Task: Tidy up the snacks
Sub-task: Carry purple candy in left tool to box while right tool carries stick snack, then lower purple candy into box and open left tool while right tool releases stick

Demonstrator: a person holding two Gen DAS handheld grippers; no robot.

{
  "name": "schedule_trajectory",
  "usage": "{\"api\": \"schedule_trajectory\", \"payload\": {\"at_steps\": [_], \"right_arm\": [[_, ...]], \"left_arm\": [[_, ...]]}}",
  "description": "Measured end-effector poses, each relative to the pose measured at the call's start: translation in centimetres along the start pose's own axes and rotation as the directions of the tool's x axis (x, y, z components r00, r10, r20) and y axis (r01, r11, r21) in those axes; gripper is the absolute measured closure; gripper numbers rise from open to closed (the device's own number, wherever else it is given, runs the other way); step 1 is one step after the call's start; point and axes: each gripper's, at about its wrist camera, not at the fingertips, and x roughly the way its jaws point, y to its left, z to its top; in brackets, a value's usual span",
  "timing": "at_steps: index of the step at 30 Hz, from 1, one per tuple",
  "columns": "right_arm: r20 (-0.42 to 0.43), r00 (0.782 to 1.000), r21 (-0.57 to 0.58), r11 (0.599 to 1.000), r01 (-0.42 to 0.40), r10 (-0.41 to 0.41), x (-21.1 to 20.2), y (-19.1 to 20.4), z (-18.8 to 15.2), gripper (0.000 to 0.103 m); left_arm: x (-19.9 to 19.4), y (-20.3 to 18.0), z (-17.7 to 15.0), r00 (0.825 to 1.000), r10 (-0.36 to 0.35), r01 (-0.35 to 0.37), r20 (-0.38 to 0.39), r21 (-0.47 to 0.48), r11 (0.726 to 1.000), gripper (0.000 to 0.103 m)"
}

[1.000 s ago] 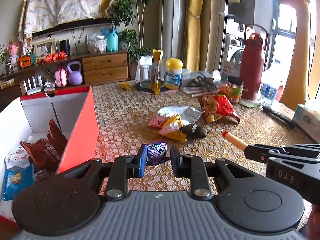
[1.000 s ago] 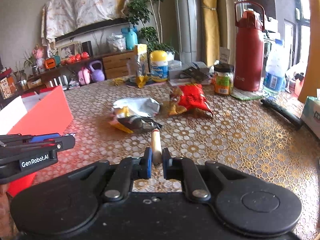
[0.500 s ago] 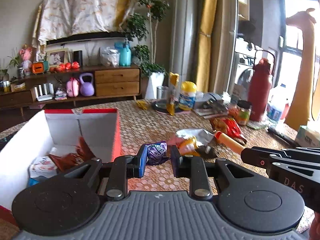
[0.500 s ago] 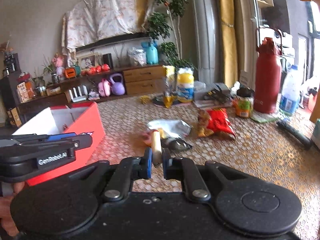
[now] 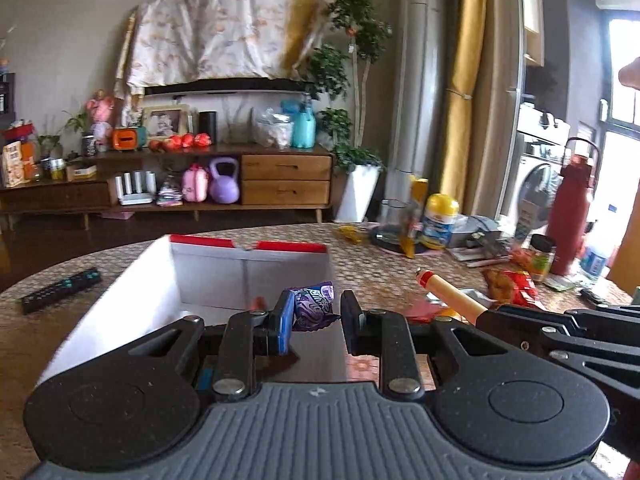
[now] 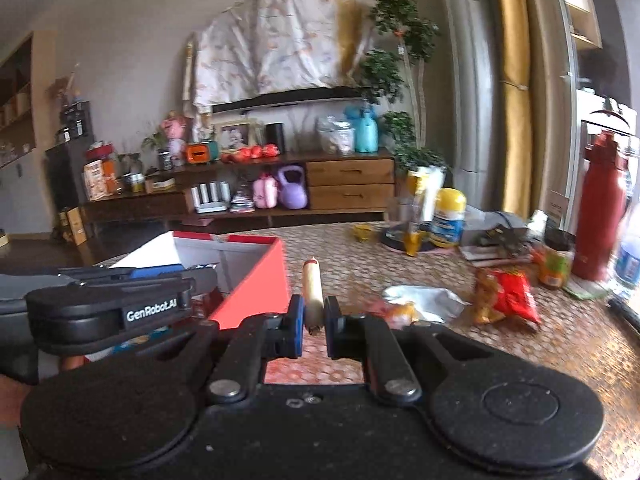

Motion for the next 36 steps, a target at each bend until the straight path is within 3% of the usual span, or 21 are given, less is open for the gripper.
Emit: {"api": "schedule_trajectory", "payload": {"at_steps": [16, 29, 36], "right_arm": [[-0.054, 0.985, -0.115, 0.979, -0.17, 0.165, 3.5, 7.6, 1.3, 0.094], [-0.225, 0.96, -0.147, 0.969, -0.201, 0.165, 8.0, 11.2, -0.2, 0.094], [-0.271, 0.95, -0.162, 0.966, -0.201, 0.153, 9.1, 12.0, -0.8, 0.094]], "left_arm": [[1.5, 7.1, -0.7, 0.987, 0.148, -0.152, -0.067, -0.05, 0.987, 0.078], [3.9, 8.9, -2.6, 0.972, 0.157, -0.168, -0.175, -0.049, 0.985, 0.078], [4.8, 9.3, -3.0, 0.964, 0.166, -0.177, -0.209, -0.037, 0.983, 0.078]]}}
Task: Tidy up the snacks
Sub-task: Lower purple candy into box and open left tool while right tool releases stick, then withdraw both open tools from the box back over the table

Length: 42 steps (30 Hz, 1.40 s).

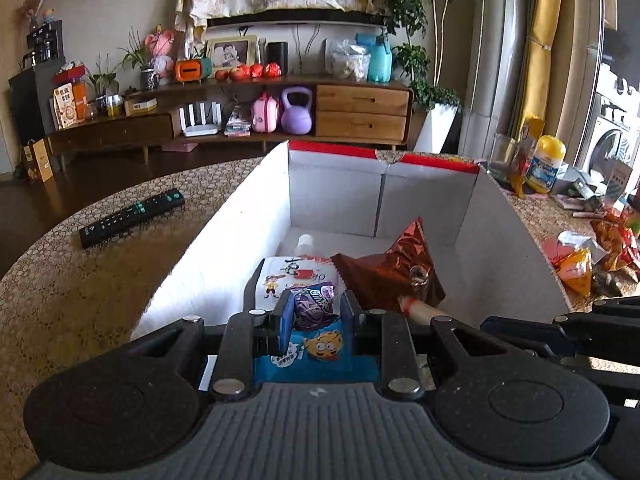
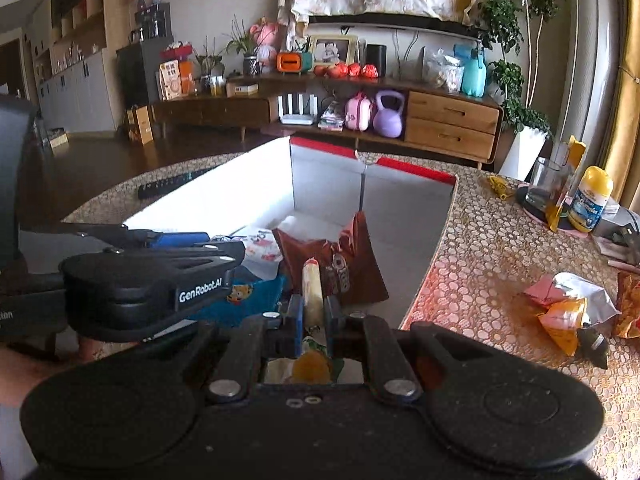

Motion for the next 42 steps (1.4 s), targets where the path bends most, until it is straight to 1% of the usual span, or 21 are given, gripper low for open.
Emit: {"api": "schedule_trajectory", "payload": {"at_steps": [4, 17, 18, 19, 24, 27, 35, 36, 37, 38, 39, 40, 41, 42], "right_arm": [[-0.02, 1.0, -0.01, 1.0, -0.003, 0.003, 0.5, 0.2, 0.0, 0.094], [-0.018, 1.0, -0.05, 0.999, 0.008, -0.009, 0.6, 0.7, -0.1, 0.094], [-0.017, 1.0, -0.052, 0.999, 0.009, -0.01, 0.6, 0.7, -0.1, 0.093], [-0.015, 1.0, -0.055, 0.998, 0.012, -0.013, 0.5, 0.7, -0.1, 0.09], [0.001, 1.0, -0.055, 0.998, 0.013, -0.013, -0.3, 0.8, -0.3, 0.085], [0.018, 1.0, -0.056, 0.998, 0.024, -0.023, -1.1, 0.8, -0.4, 0.078], [0.08, 0.997, 0.019, 1.0, 0.014, -0.016, -3.7, -1.1, -0.9, 0.077], [0.09, 0.996, 0.027, 1.0, 0.011, -0.013, -4.0, -1.3, -0.9, 0.077], [0.101, 0.995, 0.032, 0.999, 0.015, -0.018, -4.3, -1.5, -1.0, 0.072], [0.111, 0.993, 0.037, 0.999, 0.031, -0.035, -4.6, -1.7, -1.0, 0.071], [0.12, 0.992, 0.045, 0.998, 0.041, -0.046, -4.9, -1.9, -1.1, 0.071], [0.127, 0.991, 0.059, 0.997, 0.041, -0.048, -5.2, -2.3, -1.2, 0.071], [0.13, 0.99, 0.072, 0.996, 0.043, -0.052, -5.4, -2.6, -1.3, 0.071], [0.132, 0.989, 0.083, 0.995, 0.051, -0.062, -5.5, -2.9, -1.4, 0.071]], "left_arm": [[0.3, 0.1, -0.2, 1.0, 0.003, -0.003, -0.009, -0.002, 1.0, 0.078], [0.8, -0.2, -0.4, 0.999, 0.01, -0.009, -0.037, 0.008, 1.0, 0.078], [0.9, -0.2, -0.4, 0.999, 0.01, -0.01, -0.038, 0.009, 1.0, 0.078], [0.9, -0.2, -0.4, 0.999, 0.01, -0.009, -0.04, 0.007, 1.0, 0.078], [0.8, -0.3, -0.3, 0.999, 0.009, -0.009, -0.042, 0.008, 1.0, 0.078], [0.9, -0.5, -0.4, 0.999, 0.014, -0.014, -0.048, 0.018, 1.0, 0.077], [0.2, -1.4, -0.3, 0.999, 0.02, -0.018, -0.049, 0.033, 0.999, 0.075], [0.0, -1.6, -0.2, 0.999, 0.019, -0.018, -0.046, 0.035, 0.999, 0.074], [-0.1, -1.7, -0.1, 0.999, 0.019, -0.017, -0.043, 0.035, 0.999, 0.073], [-0.3, -1.8, -0.1, 0.999, 0.018, -0.017, -0.038, 0.036, 0.999, 0.066], [-0.5, -1.9, 0.0, 0.999, 0.018, -0.017, -0.032, 0.037, 0.999, 0.053], [-0.8, -2.0, 0.1, 1.0, 0.017, -0.017, -0.022, 0.036, 0.999, 0.047], [-1.1, -2.1, 0.1, 1.0, 0.018, -0.018, -0.006, 0.032, 0.999, 0.041], [-1.3, -2.2, 0.1, 1.0, 0.018, -0.018, 0.003, 0.031, 0.999, 0.041]]}}
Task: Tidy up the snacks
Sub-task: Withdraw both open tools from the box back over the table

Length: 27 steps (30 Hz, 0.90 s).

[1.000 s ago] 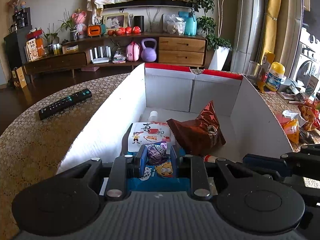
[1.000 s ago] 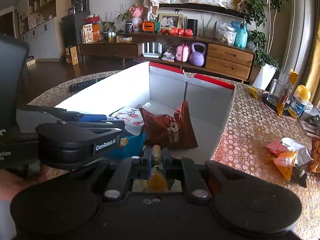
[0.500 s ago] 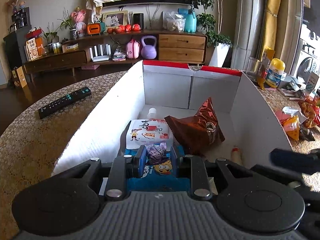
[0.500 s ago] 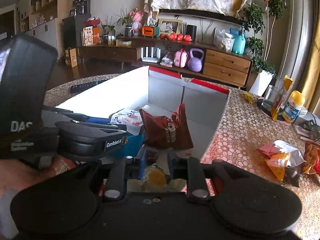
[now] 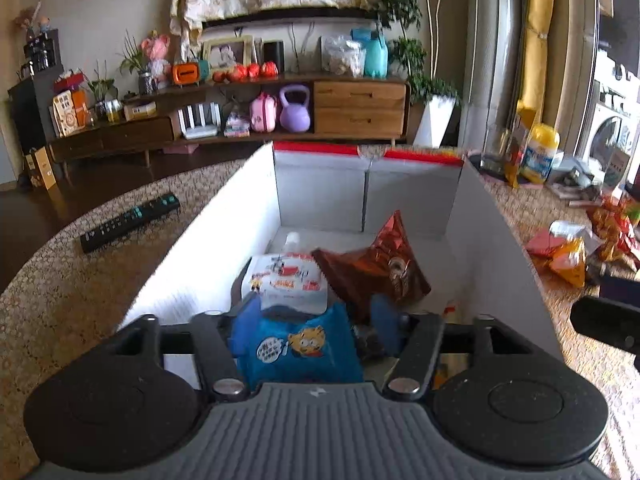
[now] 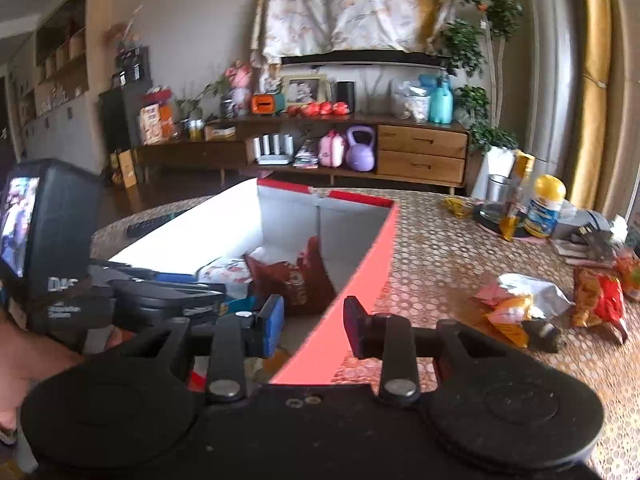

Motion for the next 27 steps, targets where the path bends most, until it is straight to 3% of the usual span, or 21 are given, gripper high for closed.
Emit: {"api": "schedule_trajectory", "payload": {"at_steps": [4, 7, 15, 19, 22, 27], "right_arm": [[0.004, 1.0, 0.039, 0.999, 0.03, -0.03, -0.4, -1.4, -0.5, 0.071], [0.006, 0.999, 0.063, 0.997, 0.051, -0.052, -0.8, -2.3, -0.9, 0.068], [0.01, 0.994, 0.113, 0.987, 0.11, -0.112, -2.2, -4.5, -2.0, 0.059], [0.009, 0.99, 0.137, 0.981, 0.14, -0.142, -2.7, -5.8, -2.6, 0.056], [0.011, 0.985, 0.155, 0.974, 0.168, -0.172, -3.2, -6.8, -3.1, 0.047], [0.008, 0.973, 0.181, 0.957, 0.225, -0.23, -3.8, -8.9, -3.8, 0.044]], "left_arm": [[-0.9, -0.6, 0.3, 1.0, -0.012, 0.012, 0.018, 0.01, 1.0, 0.039], [-1.7, -1.1, 0.6, 0.999, -0.019, 0.018, 0.047, 0.006, 1.0, 0.027], [-2.7, -3.1, 1.2, 0.995, -0.07, 0.068, 0.067, 0.027, 0.997, 0.023], [-3.3, -4.6, 1.5, 0.99, -0.117, 0.114, 0.08, 0.037, 0.993, 0.02], [-3.4, -5.9, 1.7, 0.985, -0.152, 0.148, 0.077, 0.05, 0.988, 0.02], [-3.3, -8.5, 1.9, 0.975, -0.214, 0.209, 0.063, 0.078, 0.975, 0.019]]}}
